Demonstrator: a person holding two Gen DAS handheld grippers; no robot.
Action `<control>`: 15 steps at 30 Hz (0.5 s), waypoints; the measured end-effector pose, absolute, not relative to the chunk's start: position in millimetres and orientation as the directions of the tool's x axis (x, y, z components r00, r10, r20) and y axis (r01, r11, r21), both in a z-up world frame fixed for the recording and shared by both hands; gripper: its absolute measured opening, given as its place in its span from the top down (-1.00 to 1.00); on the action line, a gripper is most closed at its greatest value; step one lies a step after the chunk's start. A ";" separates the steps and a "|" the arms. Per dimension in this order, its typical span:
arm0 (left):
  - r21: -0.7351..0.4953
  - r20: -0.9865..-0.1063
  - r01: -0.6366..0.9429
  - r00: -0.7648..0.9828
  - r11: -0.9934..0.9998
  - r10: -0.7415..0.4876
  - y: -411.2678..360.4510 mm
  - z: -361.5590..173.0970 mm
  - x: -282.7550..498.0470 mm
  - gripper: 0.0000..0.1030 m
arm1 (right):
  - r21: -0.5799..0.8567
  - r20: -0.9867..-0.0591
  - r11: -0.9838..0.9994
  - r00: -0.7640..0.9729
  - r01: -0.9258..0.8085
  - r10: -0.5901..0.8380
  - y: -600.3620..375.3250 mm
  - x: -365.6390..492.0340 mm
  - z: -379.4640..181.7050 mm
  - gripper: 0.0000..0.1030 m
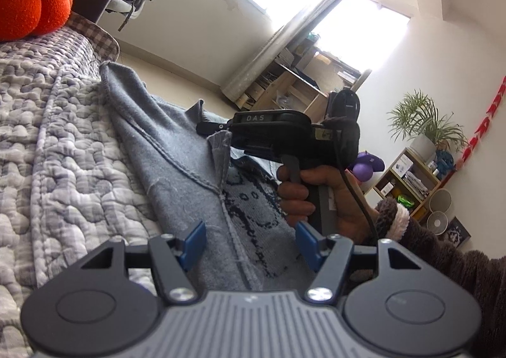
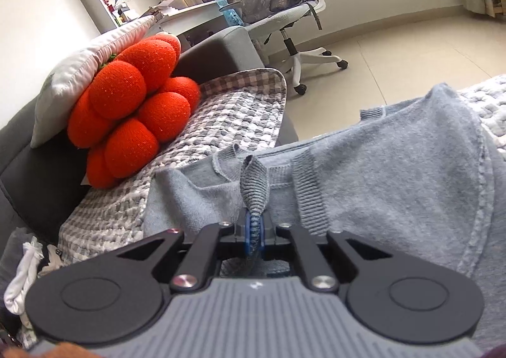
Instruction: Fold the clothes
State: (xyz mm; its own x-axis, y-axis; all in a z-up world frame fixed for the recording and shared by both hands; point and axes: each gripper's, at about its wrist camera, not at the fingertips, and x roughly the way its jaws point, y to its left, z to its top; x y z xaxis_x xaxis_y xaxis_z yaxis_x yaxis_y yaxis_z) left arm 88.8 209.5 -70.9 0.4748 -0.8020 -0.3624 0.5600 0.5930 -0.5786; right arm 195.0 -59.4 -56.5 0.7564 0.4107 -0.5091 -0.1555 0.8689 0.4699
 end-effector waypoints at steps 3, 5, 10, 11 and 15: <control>-0.575 -0.367 0.562 0.473 0.595 -0.801 208.1 -71.4 88.4 -0.25 | 0.483 -0.494 0.862 0.766 -0.152 0.412 -63.9 193.1 -50.6 0.61; -0.573 -0.368 0.563 0.472 0.595 -0.801 208.4 -71.6 88.2 -0.25 | 0.469 -0.480 0.870 0.782 -0.155 0.398 -65.0 191.7 -45.0 0.29; -0.571 -0.367 0.568 0.469 0.592 -0.803 208.6 -71.7 87.9 -0.25 | 0.394 -0.497 0.906 0.793 -0.156 0.352 -59.0 195.1 -37.7 0.25; -0.571 -0.367 0.569 0.468 0.592 -0.804 208.4 -71.6 87.6 -0.25 | 0.382 -0.508 0.912 0.790 -0.150 0.343 -57.2 197.0 -39.4 0.25; -0.567 -0.366 0.576 0.465 0.589 -0.806 206.9 -70.0 86.1 -0.25 | 0.313 -0.550 0.941 0.784 -0.126 0.288 -48.6 203.1 -47.7 0.35</control>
State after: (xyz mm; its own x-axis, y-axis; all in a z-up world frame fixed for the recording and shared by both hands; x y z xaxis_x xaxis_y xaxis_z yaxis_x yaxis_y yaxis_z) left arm 86.1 206.9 -70.0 0.4646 -0.8064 -0.3658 0.5762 0.5890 -0.5667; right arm 203.1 -48.6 -47.7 0.7835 0.2883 -0.5504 -0.1261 0.9412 0.3134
